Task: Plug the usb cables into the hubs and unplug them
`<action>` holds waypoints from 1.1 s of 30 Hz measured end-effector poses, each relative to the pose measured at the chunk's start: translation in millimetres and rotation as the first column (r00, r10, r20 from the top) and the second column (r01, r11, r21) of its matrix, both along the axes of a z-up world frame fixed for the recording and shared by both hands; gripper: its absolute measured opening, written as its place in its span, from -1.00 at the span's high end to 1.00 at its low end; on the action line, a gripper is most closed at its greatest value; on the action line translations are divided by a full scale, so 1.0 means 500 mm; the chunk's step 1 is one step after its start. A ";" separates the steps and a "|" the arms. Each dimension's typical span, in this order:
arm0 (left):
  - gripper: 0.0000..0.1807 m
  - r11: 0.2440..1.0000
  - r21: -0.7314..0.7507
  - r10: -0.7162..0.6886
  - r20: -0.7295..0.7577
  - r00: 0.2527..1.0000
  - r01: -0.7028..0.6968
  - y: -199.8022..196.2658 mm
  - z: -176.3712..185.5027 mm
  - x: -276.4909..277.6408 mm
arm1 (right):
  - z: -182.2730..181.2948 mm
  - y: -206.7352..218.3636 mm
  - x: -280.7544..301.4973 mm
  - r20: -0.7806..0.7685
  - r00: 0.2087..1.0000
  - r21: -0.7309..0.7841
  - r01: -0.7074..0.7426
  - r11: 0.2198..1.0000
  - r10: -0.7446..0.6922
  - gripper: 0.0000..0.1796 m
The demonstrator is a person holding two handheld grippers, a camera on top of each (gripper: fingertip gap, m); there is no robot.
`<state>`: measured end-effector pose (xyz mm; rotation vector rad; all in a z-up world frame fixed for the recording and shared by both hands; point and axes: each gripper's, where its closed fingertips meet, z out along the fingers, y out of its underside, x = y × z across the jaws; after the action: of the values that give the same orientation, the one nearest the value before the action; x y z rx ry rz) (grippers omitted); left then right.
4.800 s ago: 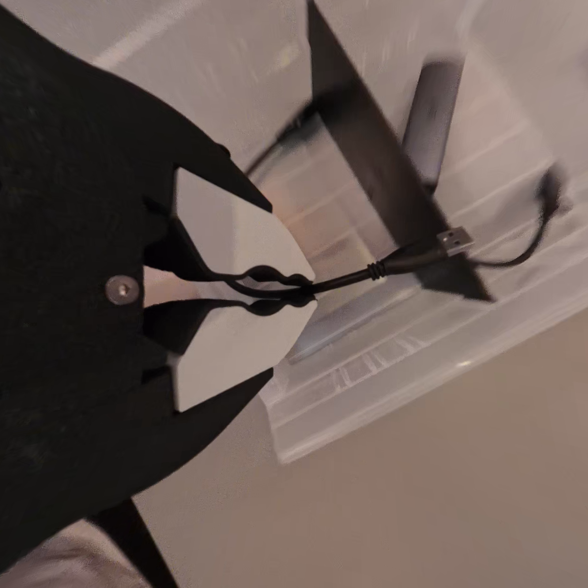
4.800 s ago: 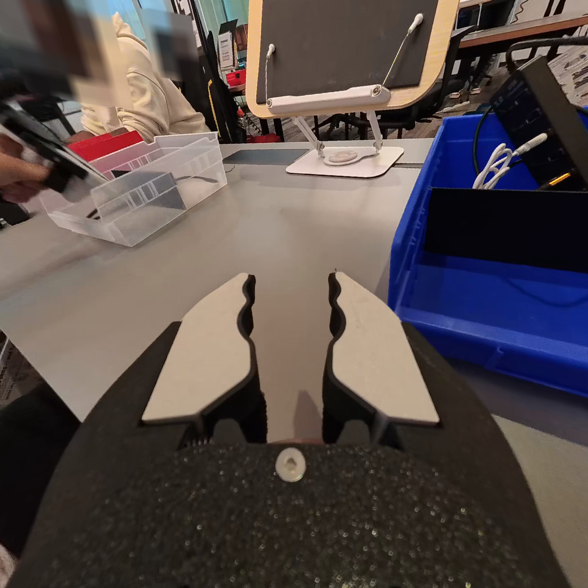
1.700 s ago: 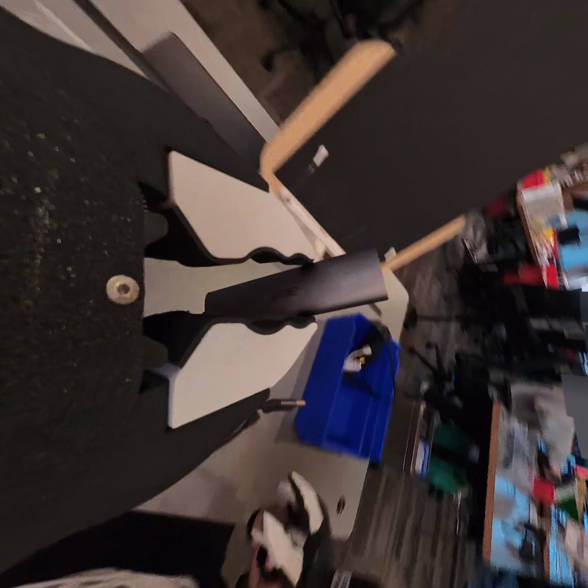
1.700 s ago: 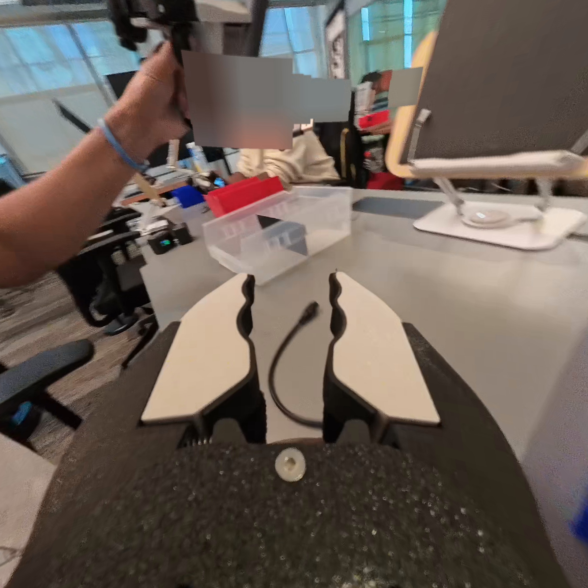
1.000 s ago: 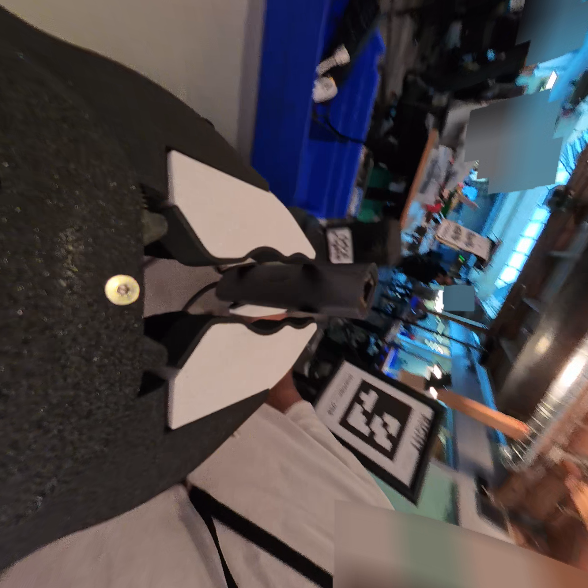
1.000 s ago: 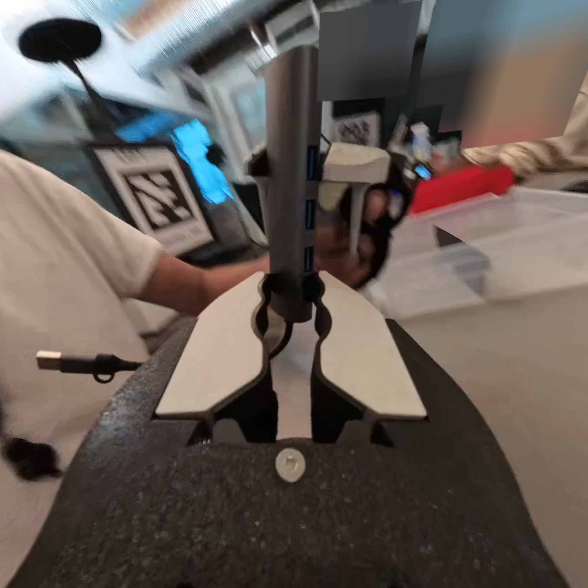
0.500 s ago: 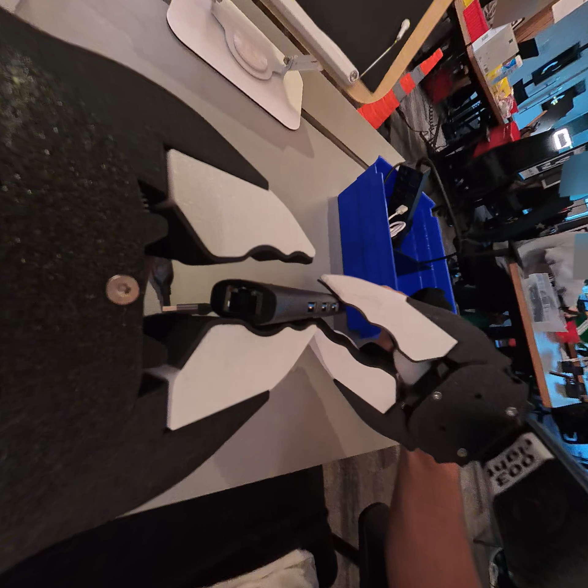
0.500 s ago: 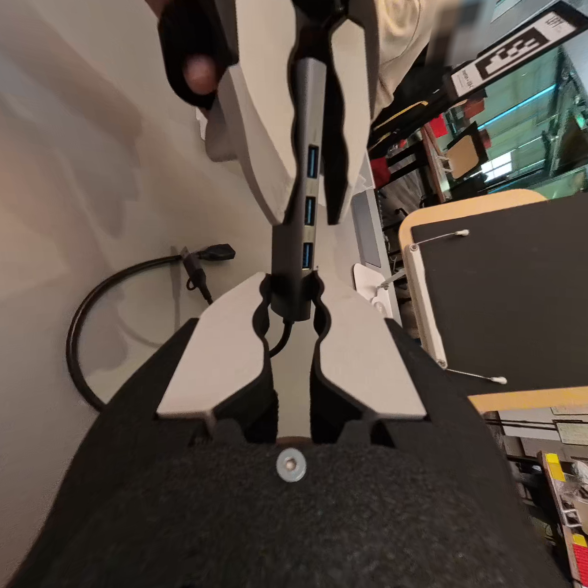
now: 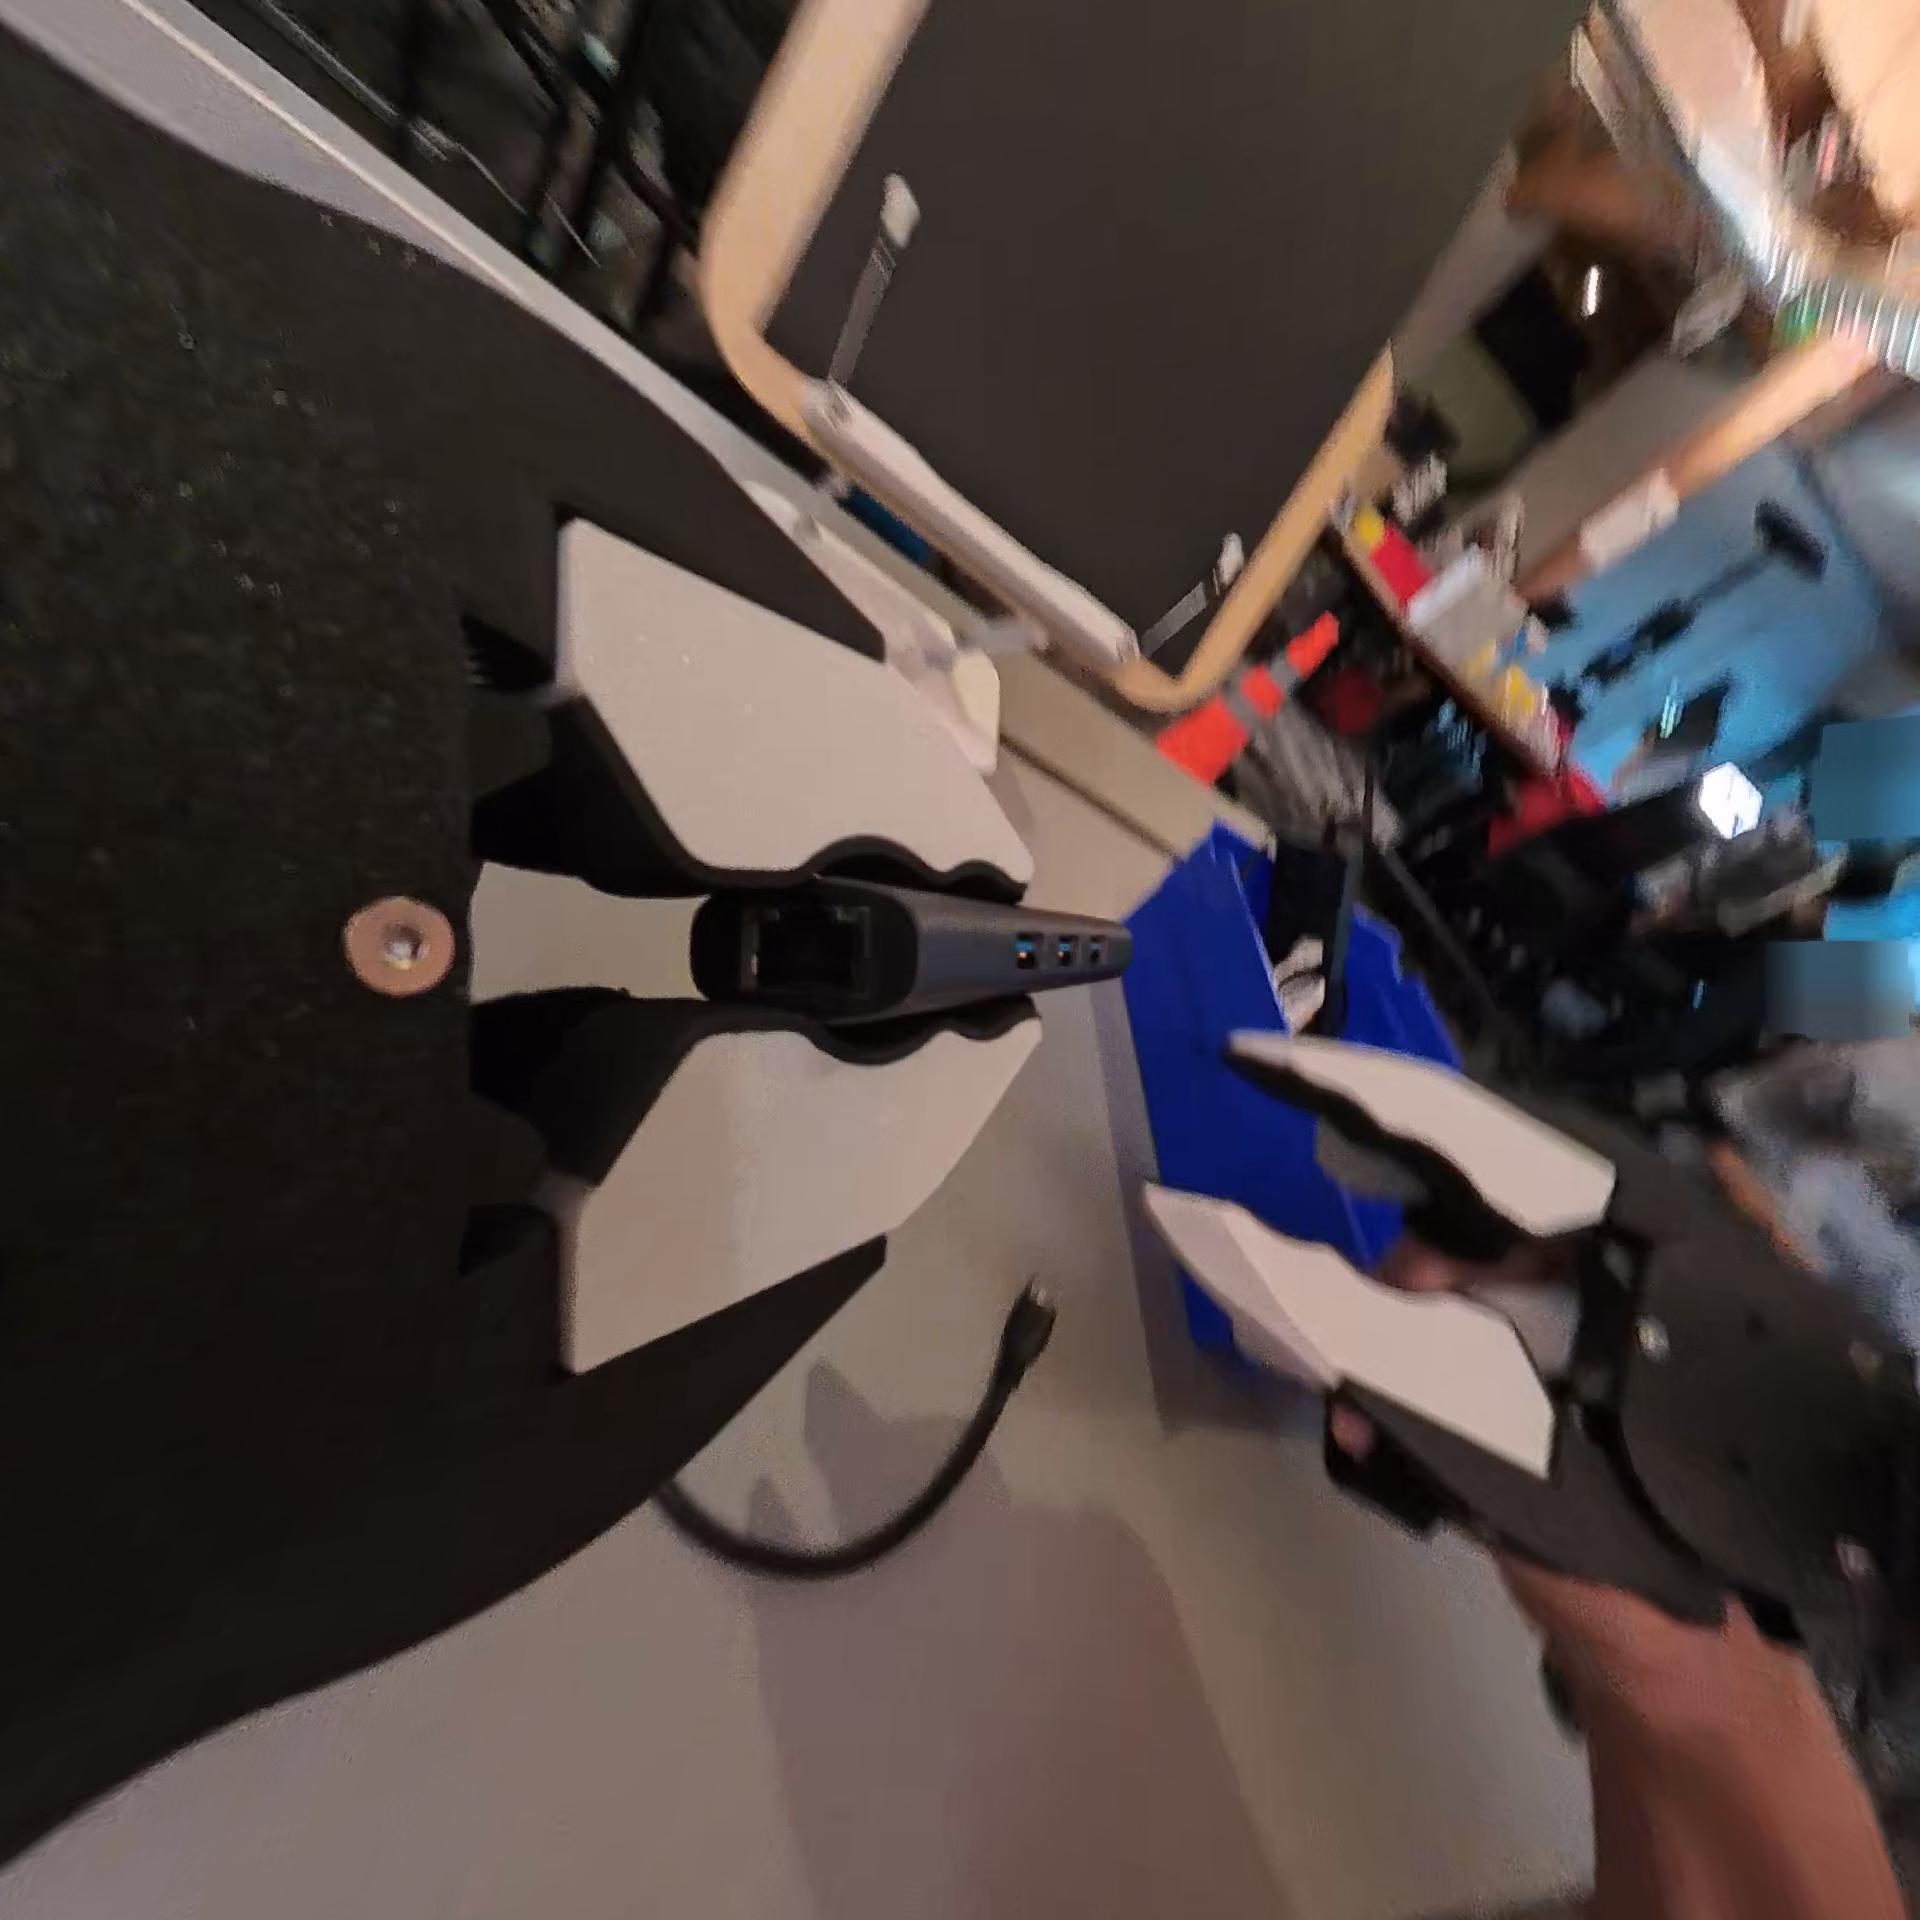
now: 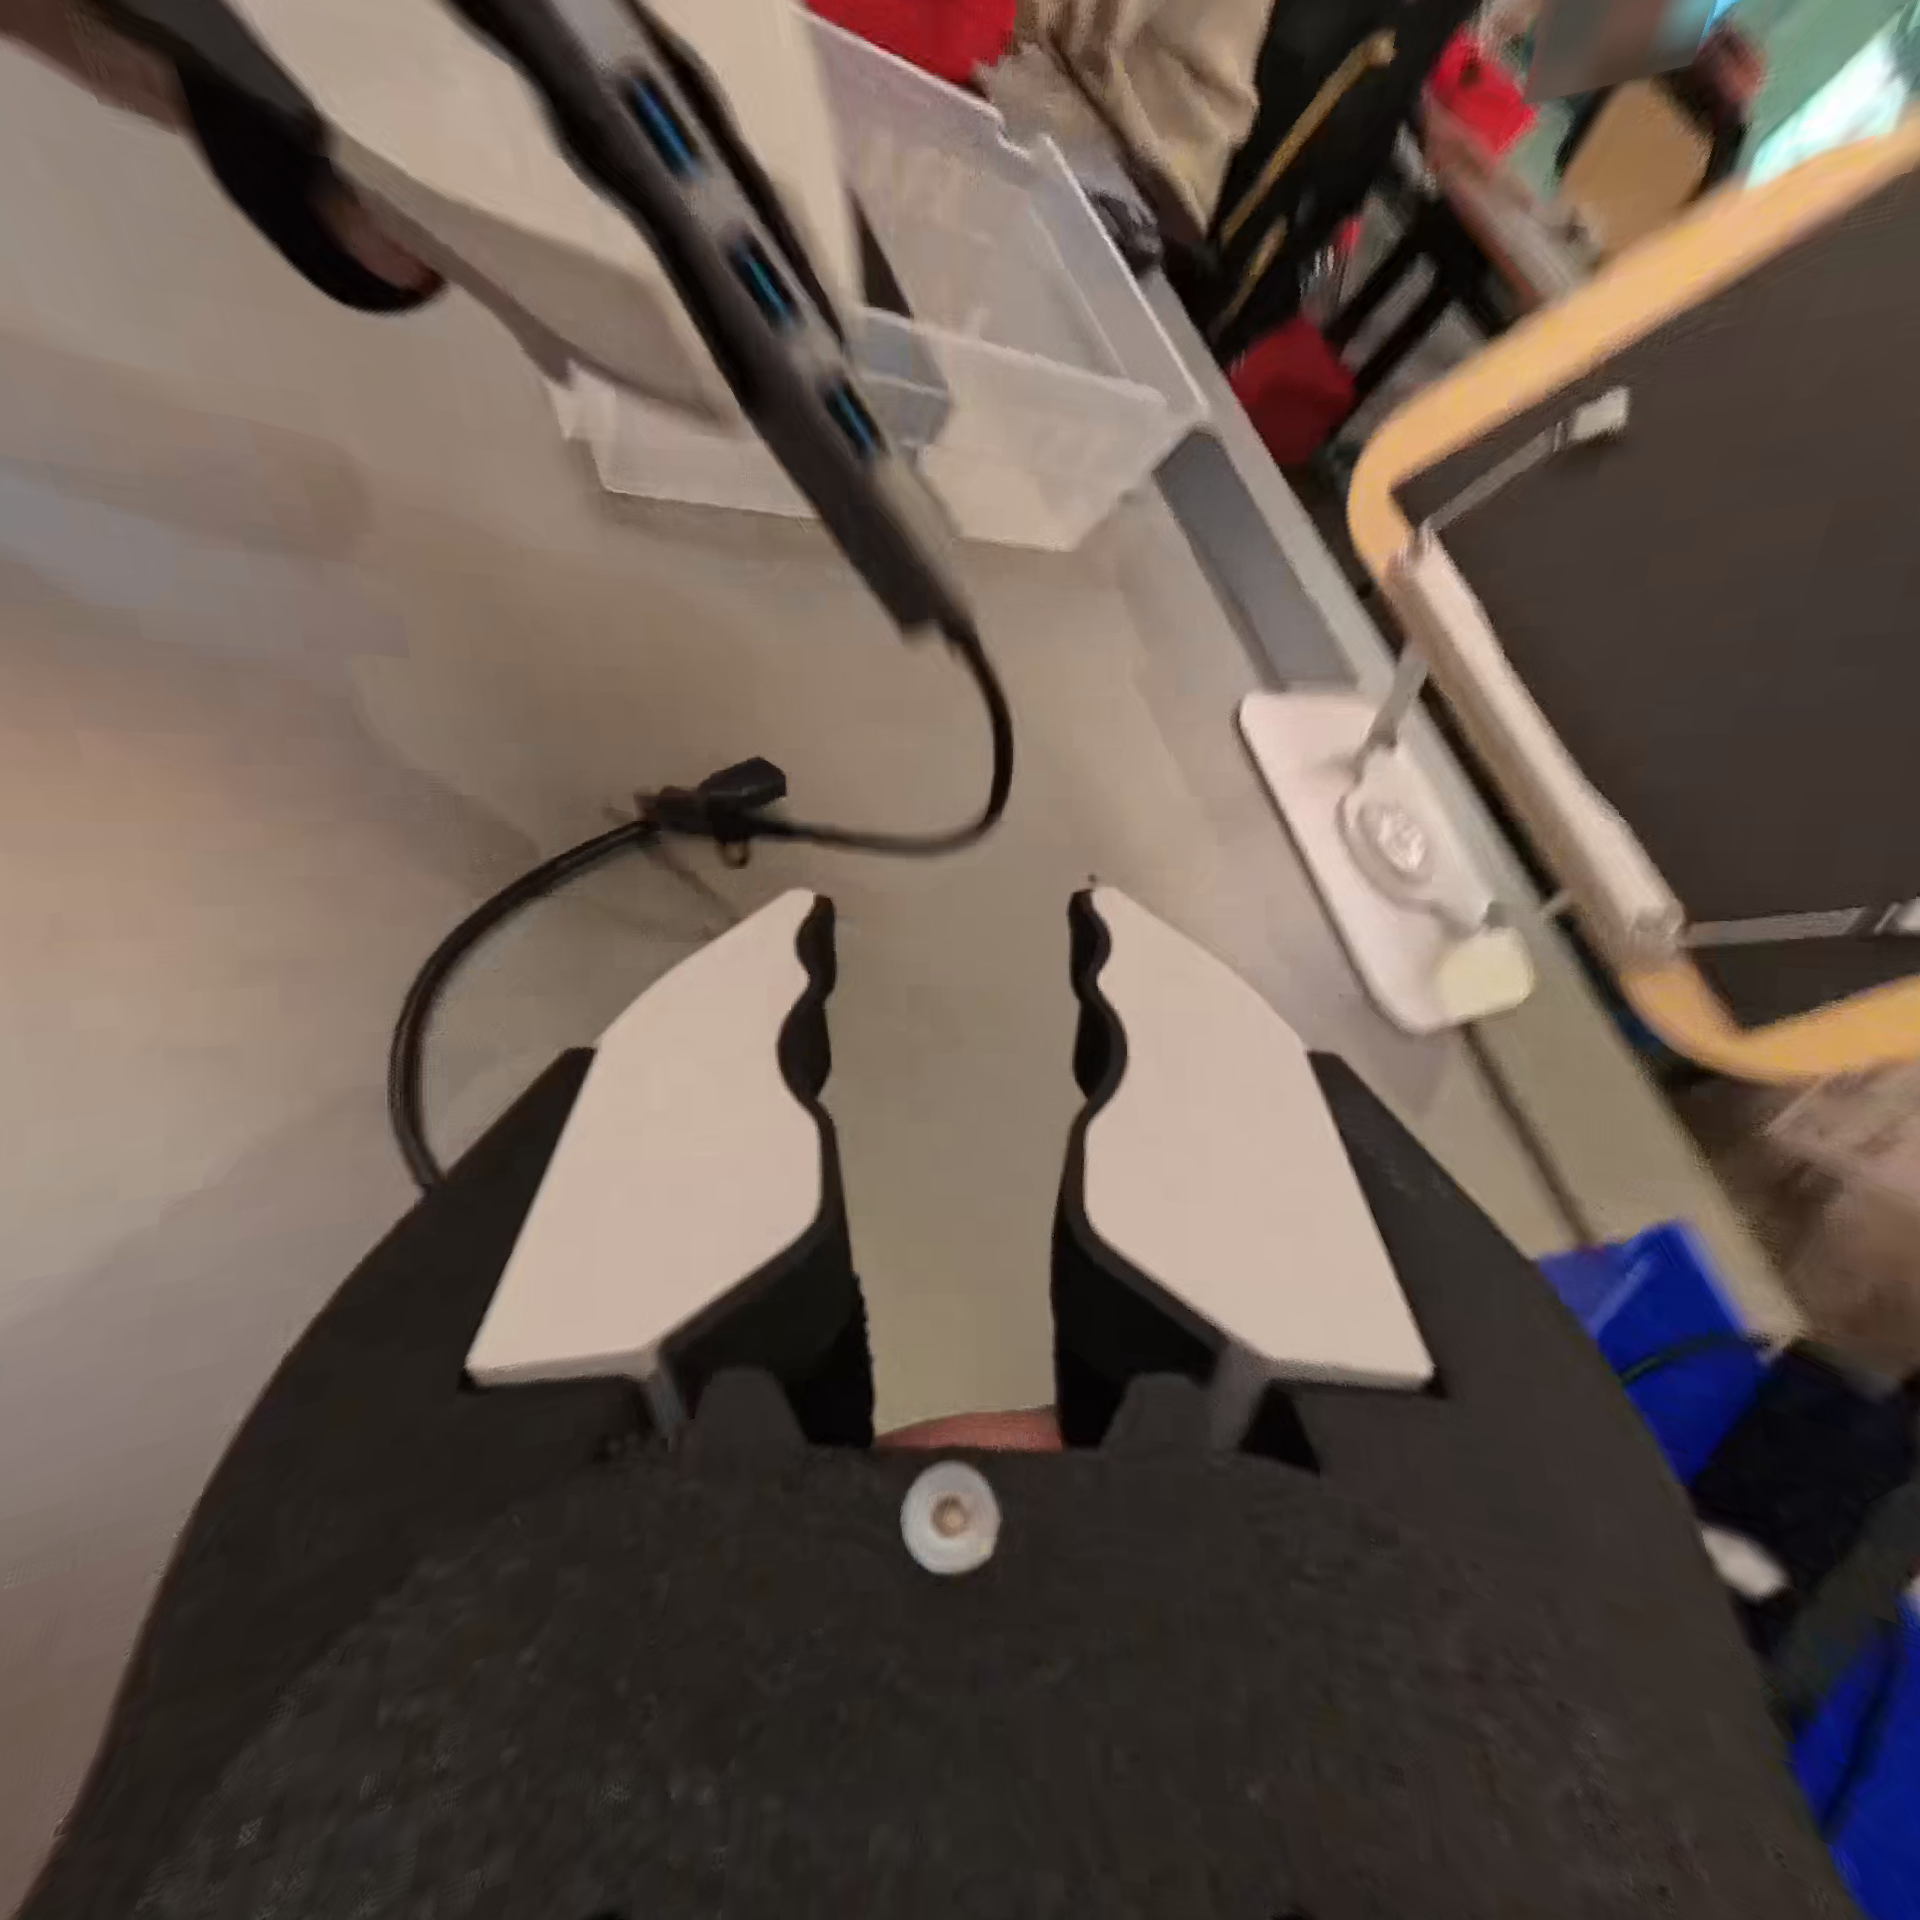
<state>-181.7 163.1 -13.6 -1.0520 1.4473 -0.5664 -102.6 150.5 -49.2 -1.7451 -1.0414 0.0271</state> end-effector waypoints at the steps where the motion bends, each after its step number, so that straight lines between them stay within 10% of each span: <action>1: 0.79 0.998 0.007 0.069 0.056 0.996 -0.070 0.013 0.008 -0.024 | -0.005 -0.003 0.016 -0.061 0.997 -0.063 0.039 0.997 -0.043 0.51; 8: 0.80 0.955 0.024 0.280 0.245 0.928 -0.294 -0.036 -0.043 -0.140 | -0.211 -0.085 0.083 -0.179 0.811 -0.505 0.410 0.760 -0.557 0.51; 16: 0.80 0.971 -0.104 0.235 0.230 0.944 -0.217 -0.045 -0.062 -0.136 | -0.291 -0.091 0.101 -0.046 0.636 -0.490 0.658 0.572 -0.770 0.44; 27: 0.80 0.978 -0.036 0.211 0.176 0.962 -0.208 -0.044 -0.084 -0.133 | -0.255 -0.061 0.118 0.025 0.843 -0.435 0.494 0.753 -0.538 0.90; 33: 0.81 0.978 0.101 0.170 0.105 0.980 -0.180 -0.056 -0.107 -0.091 | -0.118 -0.040 0.025 -0.277 0.947 -0.496 0.006 0.868 -0.165 0.90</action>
<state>-227.2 134.9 -67.1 -1.0389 1.2725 -0.4003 -90.0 130.6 -108.3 -2.1559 -0.7559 0.5398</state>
